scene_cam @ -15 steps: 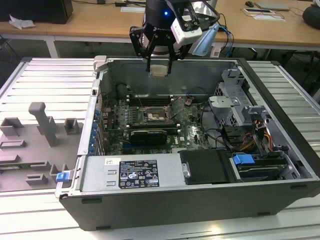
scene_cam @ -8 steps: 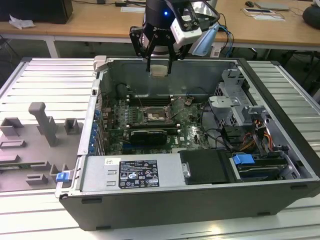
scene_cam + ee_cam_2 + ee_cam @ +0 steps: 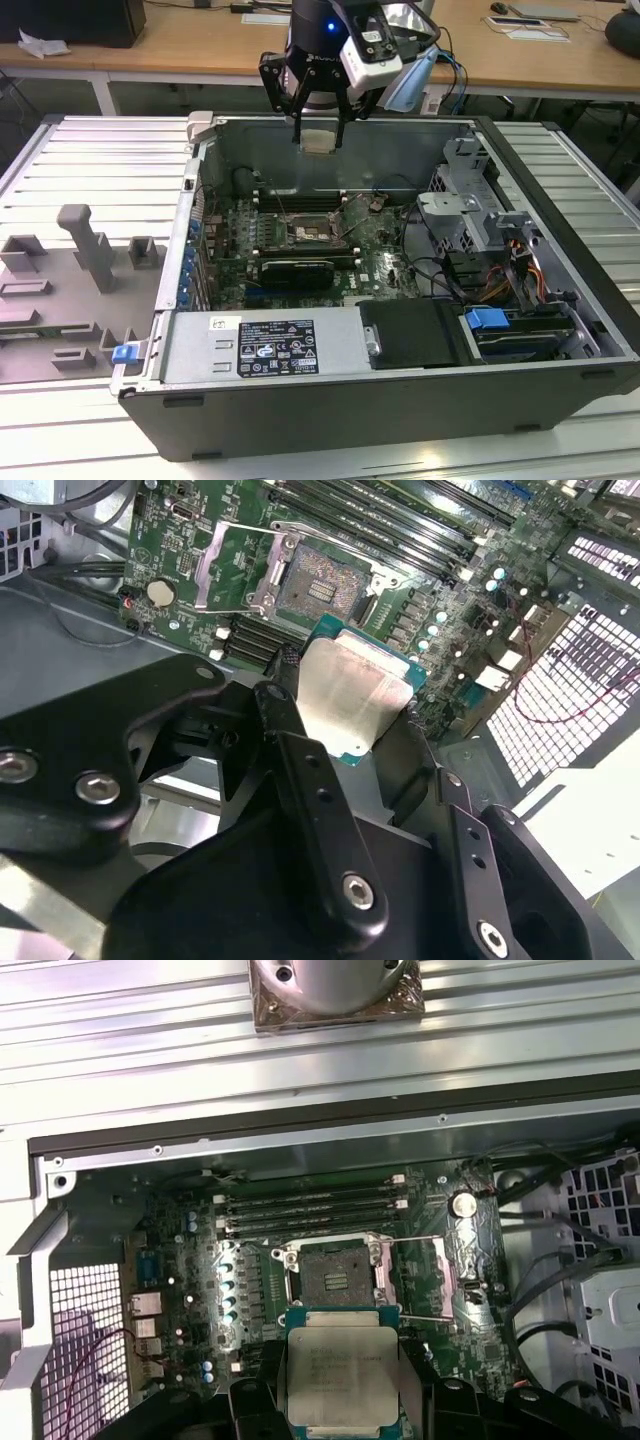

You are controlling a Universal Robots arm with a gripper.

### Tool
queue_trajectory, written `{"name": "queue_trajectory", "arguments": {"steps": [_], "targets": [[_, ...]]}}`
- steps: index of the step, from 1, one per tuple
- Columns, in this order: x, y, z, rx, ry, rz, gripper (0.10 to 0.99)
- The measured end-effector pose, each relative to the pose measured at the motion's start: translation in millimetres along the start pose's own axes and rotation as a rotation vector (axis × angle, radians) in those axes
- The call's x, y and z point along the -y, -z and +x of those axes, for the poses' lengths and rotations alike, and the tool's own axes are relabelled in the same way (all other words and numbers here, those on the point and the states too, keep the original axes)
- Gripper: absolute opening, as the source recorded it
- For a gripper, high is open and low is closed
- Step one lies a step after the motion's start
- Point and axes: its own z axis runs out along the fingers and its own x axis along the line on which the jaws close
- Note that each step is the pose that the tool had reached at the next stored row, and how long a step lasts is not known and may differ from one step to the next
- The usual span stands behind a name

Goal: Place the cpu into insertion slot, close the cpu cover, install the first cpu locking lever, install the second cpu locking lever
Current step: 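Place the cpu into insertion slot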

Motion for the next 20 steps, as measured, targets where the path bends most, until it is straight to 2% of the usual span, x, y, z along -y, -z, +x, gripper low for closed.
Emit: {"name": "queue_trajectory", "arguments": {"steps": [20], "targets": [[0.0, 0.0, 0.0, 0.0039, -0.043, -0.001, 0.537]]}}
